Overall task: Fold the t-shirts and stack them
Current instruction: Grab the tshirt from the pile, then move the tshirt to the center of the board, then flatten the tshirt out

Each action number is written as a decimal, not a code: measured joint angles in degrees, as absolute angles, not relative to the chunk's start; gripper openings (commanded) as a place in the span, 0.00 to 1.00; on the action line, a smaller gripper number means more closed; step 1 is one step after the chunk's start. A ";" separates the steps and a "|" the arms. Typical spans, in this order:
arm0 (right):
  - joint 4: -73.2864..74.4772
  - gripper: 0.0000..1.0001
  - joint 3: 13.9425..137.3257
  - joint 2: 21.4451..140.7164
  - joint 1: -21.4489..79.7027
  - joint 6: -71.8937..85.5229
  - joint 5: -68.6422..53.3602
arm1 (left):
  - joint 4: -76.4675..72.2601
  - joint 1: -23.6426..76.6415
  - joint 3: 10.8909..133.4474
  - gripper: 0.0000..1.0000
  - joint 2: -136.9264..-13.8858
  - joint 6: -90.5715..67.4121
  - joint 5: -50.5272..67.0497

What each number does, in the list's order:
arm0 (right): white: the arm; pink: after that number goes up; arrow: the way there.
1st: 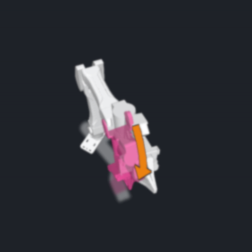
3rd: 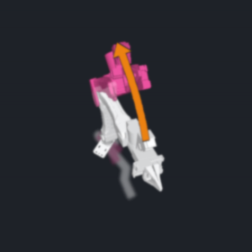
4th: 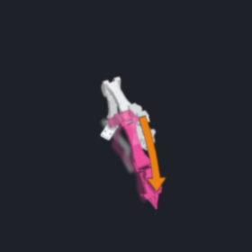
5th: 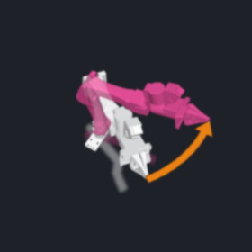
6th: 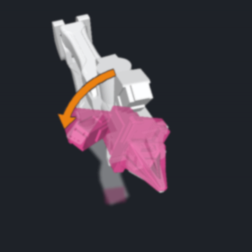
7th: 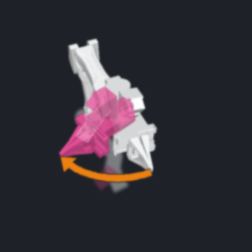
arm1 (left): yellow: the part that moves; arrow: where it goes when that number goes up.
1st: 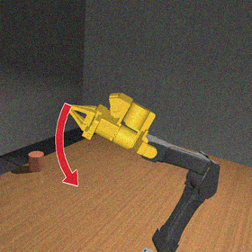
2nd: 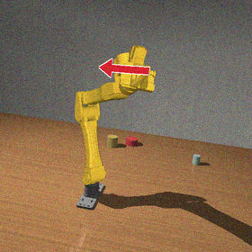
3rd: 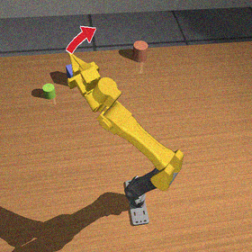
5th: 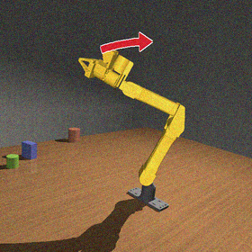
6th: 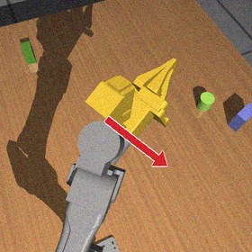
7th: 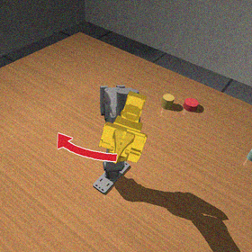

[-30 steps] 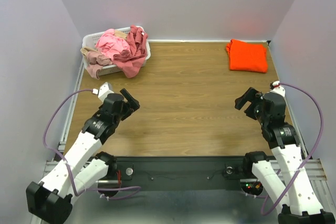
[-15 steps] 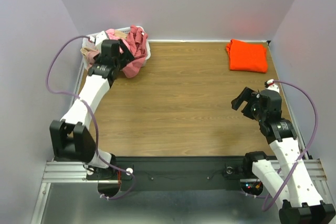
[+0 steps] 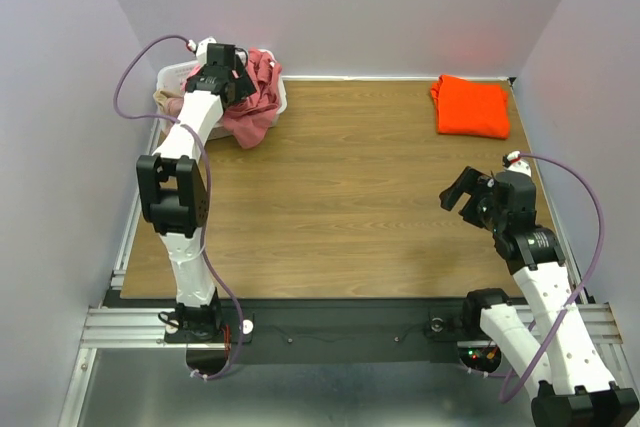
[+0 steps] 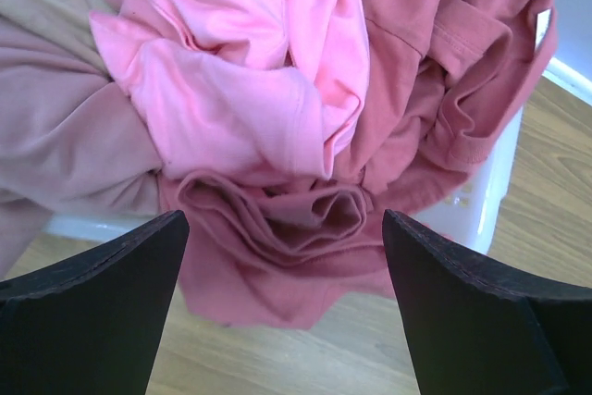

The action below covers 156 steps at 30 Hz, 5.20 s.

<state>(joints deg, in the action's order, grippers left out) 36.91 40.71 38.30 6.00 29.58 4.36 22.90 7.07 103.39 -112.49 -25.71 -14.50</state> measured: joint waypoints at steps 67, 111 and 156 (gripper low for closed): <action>36.86 1.00 40.34 38.20 6.00 29.19 2.63 | 20.56 31.31 119.79 0.00 -81.45 -24.47 4.62; 39.46 1.00 33.01 48.75 18.41 33.80 -8.88 | 10.66 28.62 27.42 0.80 -62.46 -50.87 -12.56; 31.55 0.13 36.88 72.25 43.22 41.41 18.20 | -1.80 24.53 21.06 0.00 -56.55 -43.94 -5.98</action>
